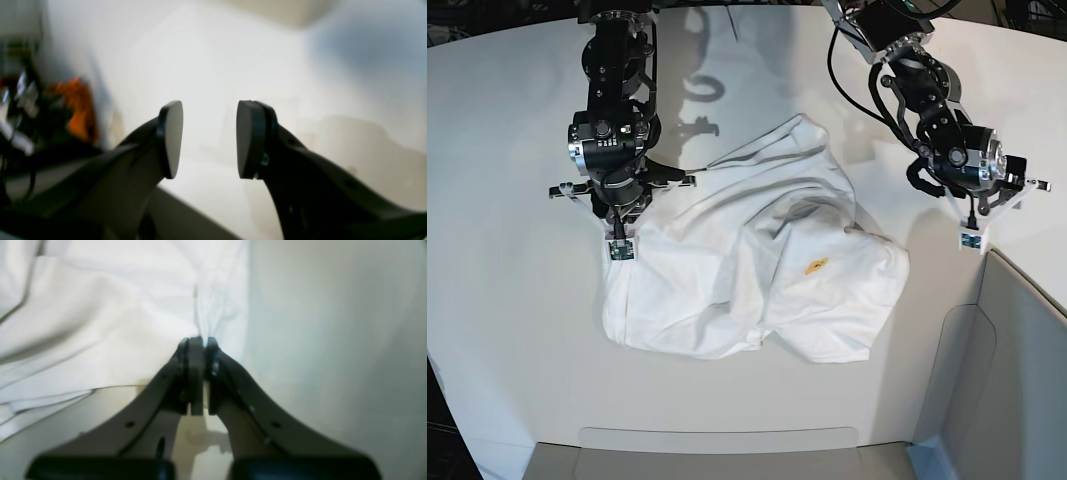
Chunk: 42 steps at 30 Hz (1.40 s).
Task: Layout the t-shirt on the table in an organized manner, then fold the t-shirt properly
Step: 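Grasp the shirt with the left gripper and pull it toward the right gripper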
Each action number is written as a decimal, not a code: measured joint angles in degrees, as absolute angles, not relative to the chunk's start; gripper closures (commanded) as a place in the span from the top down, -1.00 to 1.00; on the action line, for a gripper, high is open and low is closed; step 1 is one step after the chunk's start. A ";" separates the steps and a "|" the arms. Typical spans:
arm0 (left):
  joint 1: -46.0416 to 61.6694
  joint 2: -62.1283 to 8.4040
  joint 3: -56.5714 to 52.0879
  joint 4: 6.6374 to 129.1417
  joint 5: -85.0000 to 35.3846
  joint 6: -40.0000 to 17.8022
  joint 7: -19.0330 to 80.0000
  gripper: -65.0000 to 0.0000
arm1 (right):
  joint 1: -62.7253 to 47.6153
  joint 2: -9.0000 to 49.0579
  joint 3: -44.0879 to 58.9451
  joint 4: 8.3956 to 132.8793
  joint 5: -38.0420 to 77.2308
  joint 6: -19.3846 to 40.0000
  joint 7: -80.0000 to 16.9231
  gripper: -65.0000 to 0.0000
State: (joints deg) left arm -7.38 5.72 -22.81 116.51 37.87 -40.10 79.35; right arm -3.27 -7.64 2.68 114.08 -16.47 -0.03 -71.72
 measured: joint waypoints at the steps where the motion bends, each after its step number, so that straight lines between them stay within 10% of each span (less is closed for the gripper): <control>1: -8.69 5.89 -24.53 116.46 37.71 -40.14 80.44 -0.24 | -3.18 -7.46 2.68 113.60 -14.90 -0.03 -71.77 -1.00; 18: 3.42 4.60 -6.33 114.91 37.12 -40.32 79.29 -0.11 | 11.11 -5.23 2.48 102.74 -2.39 5.15 -76.05 -1.00; 33: 12.34 6.74 3.05 115.11 49.54 -41.30 35.51 -0.27 | 7.60 -3.99 14.61 100.31 -0.69 5.78 -76.23 -1.00; 42: 12.32 7.33 7.40 115.44 50.04 -40.58 32.88 -0.27 | 4.95 -3.90 24.43 100.22 7.01 6.44 -76.09 -1.00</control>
State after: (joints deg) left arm 12.32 7.33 7.40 115.44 50.04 -40.58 32.88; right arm 4.95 -3.90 24.43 100.22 7.01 6.44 -76.09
